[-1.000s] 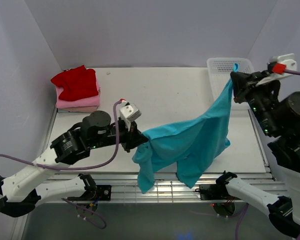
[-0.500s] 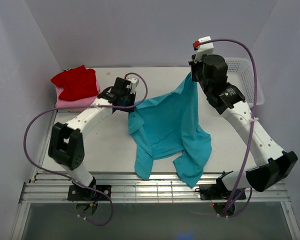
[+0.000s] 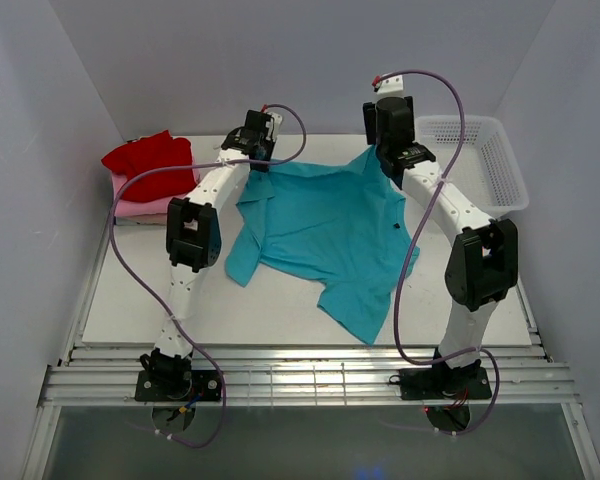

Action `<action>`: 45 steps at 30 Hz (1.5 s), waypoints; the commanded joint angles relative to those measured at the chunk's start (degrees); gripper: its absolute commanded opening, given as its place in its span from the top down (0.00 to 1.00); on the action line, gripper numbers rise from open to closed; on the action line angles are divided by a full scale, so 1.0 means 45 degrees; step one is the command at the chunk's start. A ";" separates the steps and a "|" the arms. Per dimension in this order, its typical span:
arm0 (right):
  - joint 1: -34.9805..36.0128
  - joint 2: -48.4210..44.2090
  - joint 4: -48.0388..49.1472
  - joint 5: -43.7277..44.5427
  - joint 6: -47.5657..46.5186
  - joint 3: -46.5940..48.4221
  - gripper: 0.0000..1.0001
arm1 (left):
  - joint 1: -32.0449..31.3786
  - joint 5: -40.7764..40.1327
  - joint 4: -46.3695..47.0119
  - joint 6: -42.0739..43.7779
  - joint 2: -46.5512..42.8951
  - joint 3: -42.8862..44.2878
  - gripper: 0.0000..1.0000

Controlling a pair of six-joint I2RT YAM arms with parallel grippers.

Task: Fold and stack the t-shirts
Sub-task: Flatten the tshirt out

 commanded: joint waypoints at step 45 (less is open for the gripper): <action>0.0033 -0.1001 -0.5542 -0.5043 0.5838 -0.6318 0.92 | -0.6005 -0.0129 0.4869 -0.7795 -0.6583 -1.5021 1.00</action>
